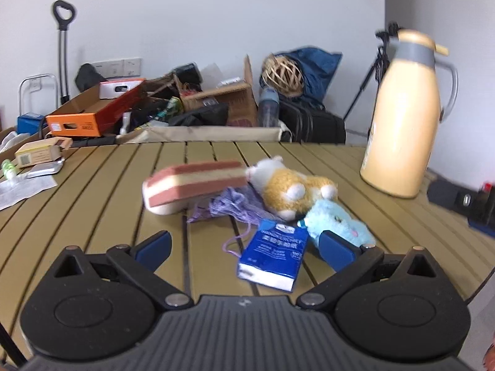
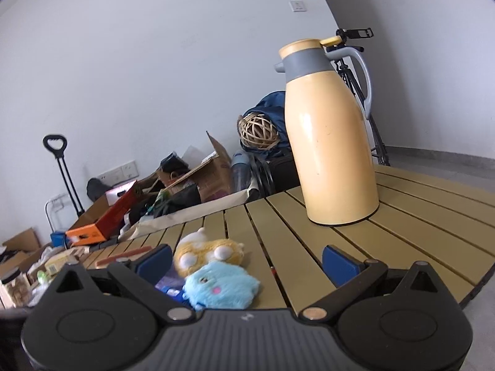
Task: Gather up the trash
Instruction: 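Reach both tools toward the tissue pack and light-blue plush on the table, then grasp the blue tissue pack with the left gripper while the right gripper grasps the light-blue plush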
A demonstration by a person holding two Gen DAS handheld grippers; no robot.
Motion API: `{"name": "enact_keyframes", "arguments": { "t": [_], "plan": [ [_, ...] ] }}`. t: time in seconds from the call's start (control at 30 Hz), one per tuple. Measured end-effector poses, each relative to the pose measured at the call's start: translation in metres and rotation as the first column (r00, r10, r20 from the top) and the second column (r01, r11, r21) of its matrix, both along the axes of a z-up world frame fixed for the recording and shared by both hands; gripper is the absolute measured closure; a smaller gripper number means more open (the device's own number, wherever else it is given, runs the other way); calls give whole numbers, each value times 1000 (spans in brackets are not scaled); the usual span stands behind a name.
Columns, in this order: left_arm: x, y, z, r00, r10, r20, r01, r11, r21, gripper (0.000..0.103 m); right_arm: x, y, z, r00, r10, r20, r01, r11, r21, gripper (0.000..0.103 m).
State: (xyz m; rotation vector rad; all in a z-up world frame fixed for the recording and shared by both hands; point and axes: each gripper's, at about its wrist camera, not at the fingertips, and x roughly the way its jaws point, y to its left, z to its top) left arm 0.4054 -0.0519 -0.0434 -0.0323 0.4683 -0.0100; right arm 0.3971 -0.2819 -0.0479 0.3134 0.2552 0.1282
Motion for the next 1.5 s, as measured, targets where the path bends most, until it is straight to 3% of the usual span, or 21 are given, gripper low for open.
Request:
{"name": "enact_keyframes", "arguments": {
  "t": [0.2, 0.4, 0.47, 0.53, 0.7, 0.83, 1.1, 1.5],
  "plan": [
    [28, -20, -21, 997, -62, -49, 64, 997, 41, 0, 15, -1, -9, 999, -28, 20, 28, 1000, 15, 0],
    [42, -29, -30, 995, -83, -59, 86, 995, 48, 0, 28, 4, -19, 999, -48, 9, 48, 998, -38, 0],
    [47, -29, -32, 993, -96, -73, 98, 995, 27, 5, 31, 1, -22, 999, -34, -21, 34, 999, -28, 0],
    [51, -27, -32, 989, -111, -96, 112, 994, 7, 19, 33, -2, -25, 998, -30, -52, 28, 999, -24, 0],
    [59, -24, -37, 982, -128, -137, 124, 992, -32, 31, 32, -4, -30, 997, -38, -64, 36, 999, -20, 0],
    [57, -26, -37, 983, -123, -134, 124, 992, -2, 50, 30, -5, -30, 997, -41, -65, 40, 999, -18, 0],
    [47, -20, -30, 986, -127, -105, 127, 992, -11, 51, 32, -5, -30, 996, -36, -79, 36, 999, -8, 0],
    [8, 6, 7, 995, -96, 28, 96, 995, 23, 51, 48, 30, -19, 994, 8, -107, -15, 998, -68, 0]
  ]
}}
